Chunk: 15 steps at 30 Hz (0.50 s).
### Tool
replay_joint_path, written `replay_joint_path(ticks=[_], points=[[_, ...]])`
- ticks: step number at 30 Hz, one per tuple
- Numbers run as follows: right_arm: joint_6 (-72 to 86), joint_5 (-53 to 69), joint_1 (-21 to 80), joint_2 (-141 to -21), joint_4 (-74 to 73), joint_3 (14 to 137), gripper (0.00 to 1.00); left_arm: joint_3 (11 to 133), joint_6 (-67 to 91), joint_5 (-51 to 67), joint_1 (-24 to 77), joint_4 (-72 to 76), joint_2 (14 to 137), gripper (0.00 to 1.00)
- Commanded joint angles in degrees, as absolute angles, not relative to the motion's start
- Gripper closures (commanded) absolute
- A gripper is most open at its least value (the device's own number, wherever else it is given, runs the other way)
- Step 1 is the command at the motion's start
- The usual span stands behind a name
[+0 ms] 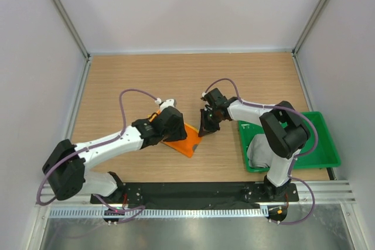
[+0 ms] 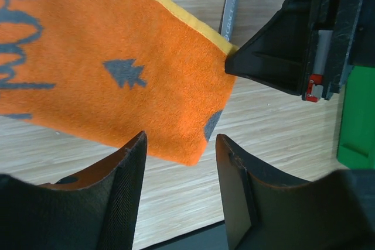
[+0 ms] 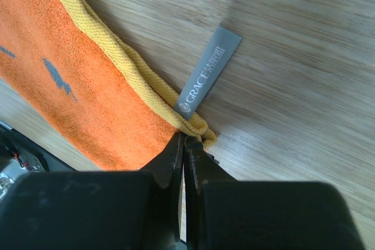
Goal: Roll the towels
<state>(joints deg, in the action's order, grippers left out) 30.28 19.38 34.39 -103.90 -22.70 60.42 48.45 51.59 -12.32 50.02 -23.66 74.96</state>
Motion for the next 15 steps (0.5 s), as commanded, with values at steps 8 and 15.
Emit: replay_joint_path(ticks=[8,15], points=[[29.0,18.4,34.5,-103.4,-22.2,58.6,0.97,44.0,55.1,-12.1,51.2,-15.1,82.3,0.51],[27.7,16.1,33.8,-103.1,-24.5,59.2,0.96,40.2,55.5,-13.0,51.3,-13.3,84.1,0.51]])
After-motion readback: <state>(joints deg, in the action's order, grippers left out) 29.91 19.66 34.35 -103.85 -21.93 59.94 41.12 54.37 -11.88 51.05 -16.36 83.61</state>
